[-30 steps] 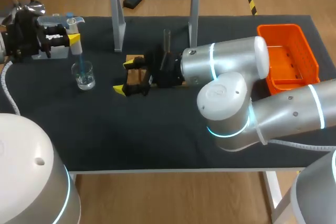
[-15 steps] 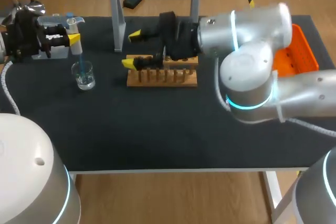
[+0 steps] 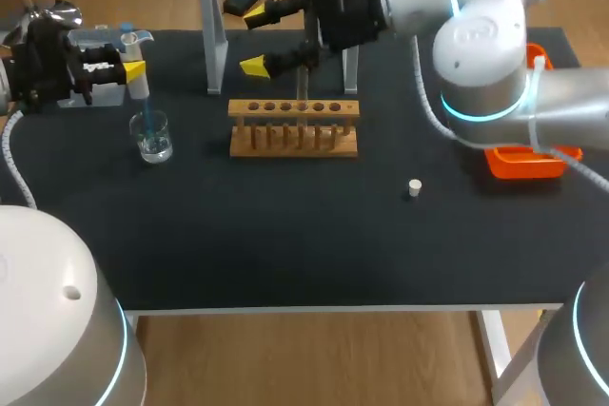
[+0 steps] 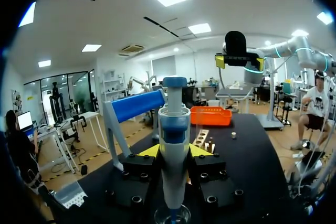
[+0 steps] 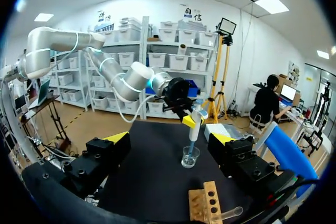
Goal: Invert the test tube, pick up the pipette, mount the tip to pipette, aspirate from beaker and dispense into the tube, eject the tip, return the pipette, and cap with the stopper.
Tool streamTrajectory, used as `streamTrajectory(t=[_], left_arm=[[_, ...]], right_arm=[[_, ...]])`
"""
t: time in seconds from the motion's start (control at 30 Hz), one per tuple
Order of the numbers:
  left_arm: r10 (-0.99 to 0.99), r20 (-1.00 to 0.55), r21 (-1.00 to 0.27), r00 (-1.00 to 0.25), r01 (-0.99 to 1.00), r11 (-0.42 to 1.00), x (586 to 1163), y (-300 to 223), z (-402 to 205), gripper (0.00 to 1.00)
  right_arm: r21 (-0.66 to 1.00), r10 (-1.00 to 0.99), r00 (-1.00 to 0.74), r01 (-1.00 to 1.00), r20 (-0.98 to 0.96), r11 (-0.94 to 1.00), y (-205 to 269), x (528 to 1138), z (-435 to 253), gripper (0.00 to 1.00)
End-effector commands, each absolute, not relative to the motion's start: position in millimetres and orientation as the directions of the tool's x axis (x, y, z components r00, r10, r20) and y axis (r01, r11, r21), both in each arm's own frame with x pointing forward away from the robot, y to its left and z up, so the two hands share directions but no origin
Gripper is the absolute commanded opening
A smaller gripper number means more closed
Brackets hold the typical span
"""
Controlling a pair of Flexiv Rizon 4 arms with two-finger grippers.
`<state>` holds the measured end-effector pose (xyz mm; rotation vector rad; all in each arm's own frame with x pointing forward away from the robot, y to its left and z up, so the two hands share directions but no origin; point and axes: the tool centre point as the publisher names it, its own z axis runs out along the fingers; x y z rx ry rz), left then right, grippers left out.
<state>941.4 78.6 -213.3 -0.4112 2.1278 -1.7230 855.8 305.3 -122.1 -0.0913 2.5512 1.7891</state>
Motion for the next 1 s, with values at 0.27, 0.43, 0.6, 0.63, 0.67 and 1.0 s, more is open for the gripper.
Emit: streamTrajectory(t=[0.27,0.43,0.6,0.63,0.67,1.0], left_arm=[[-0.445,-0.102,-0.978,-0.889,0.008,0.209,942,80,-214,0.00],[-0.445,-0.102,-0.978,-0.889,0.008,0.209,942,80,-214,0.00],[-0.445,-0.102,-0.978,-0.889,0.008,0.209,942,80,-214,0.00],[-0.445,-0.102,-0.978,-0.889,0.008,0.209,942,80,-214,0.00],[-0.445,-0.102,-0.978,-0.889,0.008,0.209,942,80,-214,0.00],[-0.445,-0.102,-0.978,-0.889,0.008,0.209,942,80,-214,0.00]], right_arm=[[0.926,-0.173,-0.985,-0.064,0.002,0.373,306,861,-120,0.00],[0.926,-0.173,-0.985,-0.064,0.002,0.373,306,861,-120,0.00],[0.926,-0.173,-0.985,-0.064,0.002,0.373,306,861,-120,0.00],[0.926,-0.173,-0.985,-0.064,0.002,0.373,306,861,-120,0.00],[0.926,-0.173,-0.985,-0.064,0.002,0.373,306,861,-120,0.00],[0.925,-0.241,-0.970,-0.105,-0.015,0.365,330,894,-123,0.00]])
